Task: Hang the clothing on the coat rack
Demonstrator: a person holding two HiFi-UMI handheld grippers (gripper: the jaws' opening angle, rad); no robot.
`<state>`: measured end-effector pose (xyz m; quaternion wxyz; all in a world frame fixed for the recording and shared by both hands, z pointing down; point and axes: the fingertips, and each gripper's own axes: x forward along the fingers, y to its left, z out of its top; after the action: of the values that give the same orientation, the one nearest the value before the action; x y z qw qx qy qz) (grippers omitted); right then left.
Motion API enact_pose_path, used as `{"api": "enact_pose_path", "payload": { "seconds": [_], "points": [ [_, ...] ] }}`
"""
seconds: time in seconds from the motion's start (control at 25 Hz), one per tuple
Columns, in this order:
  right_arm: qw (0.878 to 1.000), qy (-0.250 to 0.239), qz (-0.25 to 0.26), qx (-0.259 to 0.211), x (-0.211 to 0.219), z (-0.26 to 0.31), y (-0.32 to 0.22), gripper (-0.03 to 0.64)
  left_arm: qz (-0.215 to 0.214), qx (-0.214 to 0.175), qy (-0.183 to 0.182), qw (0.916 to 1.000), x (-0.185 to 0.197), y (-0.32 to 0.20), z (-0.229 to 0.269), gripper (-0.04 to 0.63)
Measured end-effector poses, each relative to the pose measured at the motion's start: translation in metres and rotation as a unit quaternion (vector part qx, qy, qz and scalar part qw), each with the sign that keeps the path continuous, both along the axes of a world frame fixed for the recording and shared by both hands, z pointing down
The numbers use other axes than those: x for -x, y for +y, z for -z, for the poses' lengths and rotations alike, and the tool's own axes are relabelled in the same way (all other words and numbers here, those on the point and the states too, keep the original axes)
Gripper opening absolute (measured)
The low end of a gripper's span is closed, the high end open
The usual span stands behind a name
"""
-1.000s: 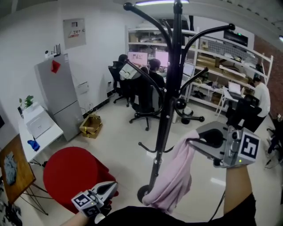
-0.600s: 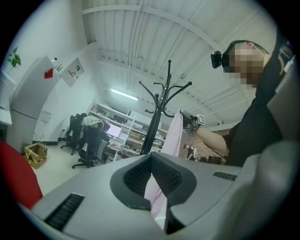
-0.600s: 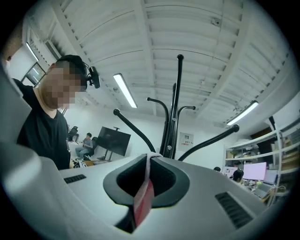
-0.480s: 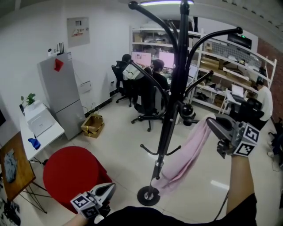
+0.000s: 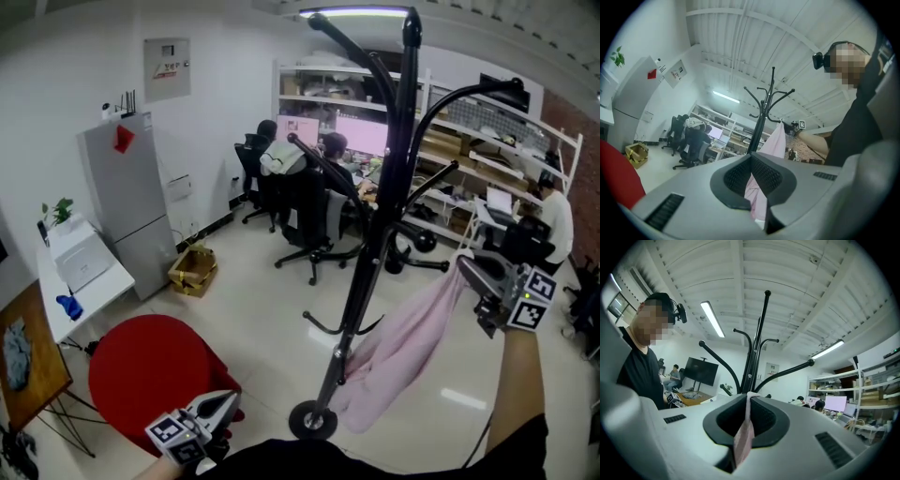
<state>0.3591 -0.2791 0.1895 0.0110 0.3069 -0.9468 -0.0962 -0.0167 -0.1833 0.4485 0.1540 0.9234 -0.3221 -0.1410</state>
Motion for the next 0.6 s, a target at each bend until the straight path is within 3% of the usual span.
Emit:
{"api": "enact_pose_path", "payload": {
  "seconds": [0.08,0.24,0.36,0.6],
  "points": [
    [1.0,0.001,-0.014,0.002,-0.002,0.0,-0.007,0.005,0.0,-0.004,-0.004,1.0,0.006,-0.001,-0.002,-0.008],
    [1.0,0.011,0.011,-0.015,0.011,0.004,0.003,0.005,-0.005,-0.004,-0.008,0.9999,0.009,-0.001,-0.004,-0.008],
    [0.998,0.012,0.05,-0.031,0.009,0.01,0.028,0.005,-0.007,0.002,-0.02,0.9998,0.01,0.001,-0.004,-0.008],
    [0.987,0.051,0.144,-0.045,0.028,0.012,0.062,0.005,0.003,0.01,-0.004,0.9999,0.017,-0.003,-0.005,-0.008]
  ]
}}
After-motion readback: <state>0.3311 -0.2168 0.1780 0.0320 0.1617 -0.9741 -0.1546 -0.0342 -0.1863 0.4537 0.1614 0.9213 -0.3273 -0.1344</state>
